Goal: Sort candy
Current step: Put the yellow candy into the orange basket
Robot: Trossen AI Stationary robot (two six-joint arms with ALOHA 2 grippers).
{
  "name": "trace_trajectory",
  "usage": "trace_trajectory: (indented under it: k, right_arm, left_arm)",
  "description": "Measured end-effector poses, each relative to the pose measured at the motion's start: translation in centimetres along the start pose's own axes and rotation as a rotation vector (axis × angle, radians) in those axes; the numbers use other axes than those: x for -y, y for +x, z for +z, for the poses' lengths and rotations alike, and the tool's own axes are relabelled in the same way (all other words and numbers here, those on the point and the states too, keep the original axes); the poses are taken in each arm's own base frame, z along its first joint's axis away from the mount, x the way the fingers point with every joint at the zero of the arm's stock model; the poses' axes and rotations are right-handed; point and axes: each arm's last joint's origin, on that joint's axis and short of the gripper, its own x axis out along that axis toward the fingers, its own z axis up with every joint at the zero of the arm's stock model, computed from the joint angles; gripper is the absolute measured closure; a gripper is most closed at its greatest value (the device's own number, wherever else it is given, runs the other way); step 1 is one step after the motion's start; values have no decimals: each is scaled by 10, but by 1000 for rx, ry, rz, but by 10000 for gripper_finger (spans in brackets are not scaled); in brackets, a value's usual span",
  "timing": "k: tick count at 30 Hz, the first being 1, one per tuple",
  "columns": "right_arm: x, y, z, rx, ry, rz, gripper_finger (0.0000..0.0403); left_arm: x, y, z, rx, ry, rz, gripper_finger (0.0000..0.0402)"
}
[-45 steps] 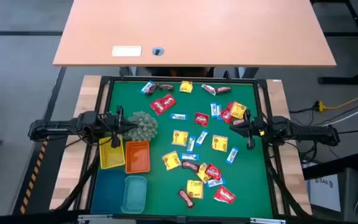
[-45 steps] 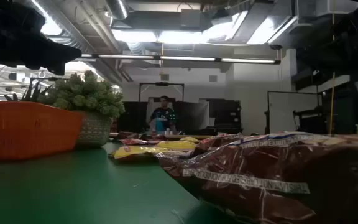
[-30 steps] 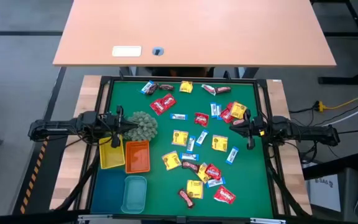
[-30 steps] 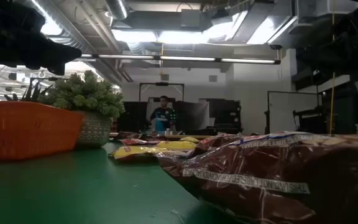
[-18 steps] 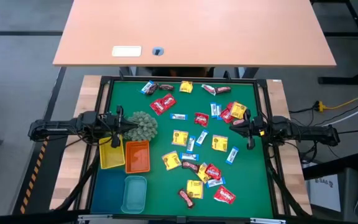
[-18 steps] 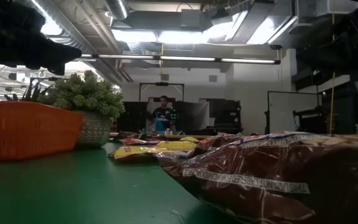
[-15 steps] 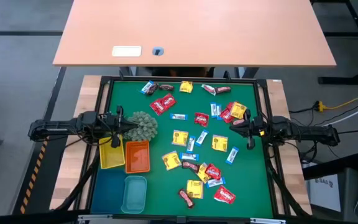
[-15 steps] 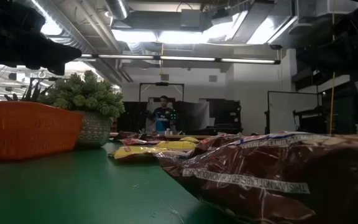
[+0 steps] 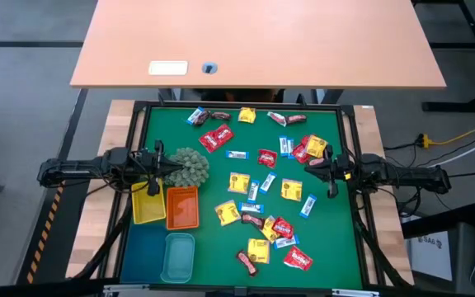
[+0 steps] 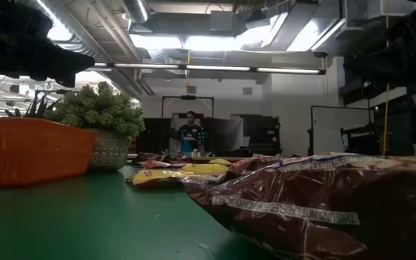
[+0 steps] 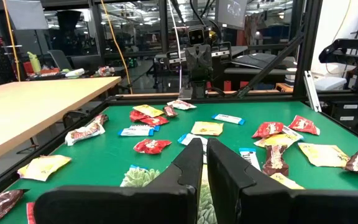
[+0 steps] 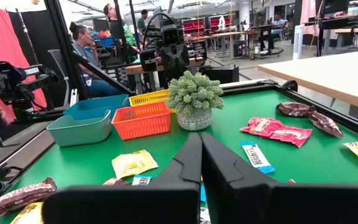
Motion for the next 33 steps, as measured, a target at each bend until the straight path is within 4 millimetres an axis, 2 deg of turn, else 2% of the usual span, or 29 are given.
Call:
trace_trajectory:
  k: [15, 18, 22, 27, 30, 33]
  right_arm:
    - [-1, 0, 7, 78, 12, 9, 392]
    - [-1, -1, 13, 134, 69, -2, 356]
    - [1, -2, 19, 214, 118, -86, 282]
    - [2, -5, 35, 254, 49, -189, 194]
    - [3, -7, 50, 261, 36, -286, 162]
    - [5, -7, 65, 175, 27, -450, 150]
  left_arm:
    - [0, 0, 0, 5, 0, 0, 382]
    - [0, 0, 0, 5, 0, 1, 382]
    - [0, 0, 0, 6, 0, 0, 382]
    - [0, 0, 1, 6, 0, 0, 382]
    - [0, 0, 1, 6, 0, 0, 382]
    - [0, 0, 1, 6, 1, 0, 382]
